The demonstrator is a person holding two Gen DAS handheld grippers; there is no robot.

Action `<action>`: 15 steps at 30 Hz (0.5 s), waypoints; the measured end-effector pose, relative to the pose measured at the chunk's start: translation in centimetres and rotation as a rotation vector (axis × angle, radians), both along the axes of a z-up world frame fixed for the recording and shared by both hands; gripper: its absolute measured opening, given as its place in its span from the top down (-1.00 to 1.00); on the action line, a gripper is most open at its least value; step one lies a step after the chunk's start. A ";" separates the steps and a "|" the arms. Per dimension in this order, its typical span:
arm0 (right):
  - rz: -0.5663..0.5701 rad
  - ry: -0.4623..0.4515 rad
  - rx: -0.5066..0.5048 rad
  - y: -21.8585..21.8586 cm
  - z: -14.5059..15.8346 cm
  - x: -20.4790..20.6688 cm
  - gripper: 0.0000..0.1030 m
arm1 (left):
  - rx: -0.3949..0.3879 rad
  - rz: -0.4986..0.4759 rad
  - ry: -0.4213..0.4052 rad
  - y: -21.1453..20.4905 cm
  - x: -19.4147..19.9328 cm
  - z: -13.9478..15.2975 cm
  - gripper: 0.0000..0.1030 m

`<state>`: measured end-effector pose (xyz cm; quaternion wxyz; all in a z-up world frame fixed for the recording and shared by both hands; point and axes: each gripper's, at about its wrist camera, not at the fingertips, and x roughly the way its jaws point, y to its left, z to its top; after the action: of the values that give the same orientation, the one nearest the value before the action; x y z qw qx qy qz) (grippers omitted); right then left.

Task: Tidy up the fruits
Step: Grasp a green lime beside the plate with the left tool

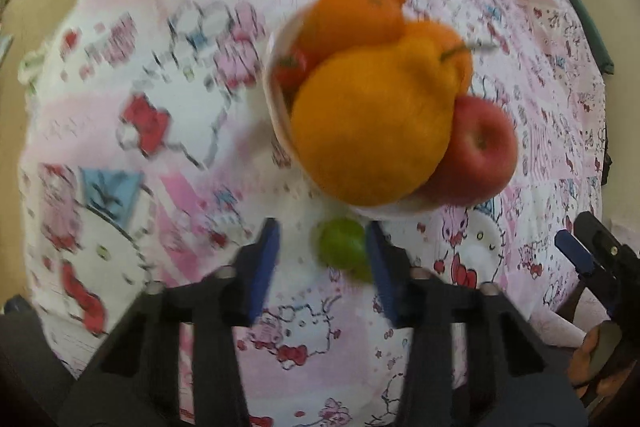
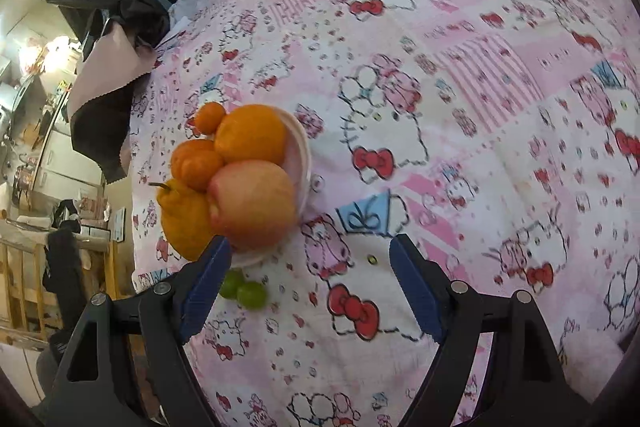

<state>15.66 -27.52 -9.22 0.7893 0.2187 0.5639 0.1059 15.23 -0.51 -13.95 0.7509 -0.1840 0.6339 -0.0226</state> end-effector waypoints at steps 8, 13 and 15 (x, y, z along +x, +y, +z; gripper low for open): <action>-0.015 0.001 -0.001 -0.6 -0.2 -0.5 -0.63 | -0.009 -0.012 0.055 -1.5 0.4 -2.1 0.35; -0.006 0.000 -0.007 -0.2 -0.2 -0.3 -0.63 | -0.005 -0.037 0.045 -2.0 0.8 -2.3 0.35; -0.001 0.001 -0.013 0.0 -0.3 -0.2 -0.63 | -0.021 -0.036 0.058 -2.0 0.9 -2.6 0.36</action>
<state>15.45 -27.53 -9.54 0.7905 0.2139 0.5649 0.1015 16.08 -2.51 -16.53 0.7298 -0.1811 0.6582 -0.0374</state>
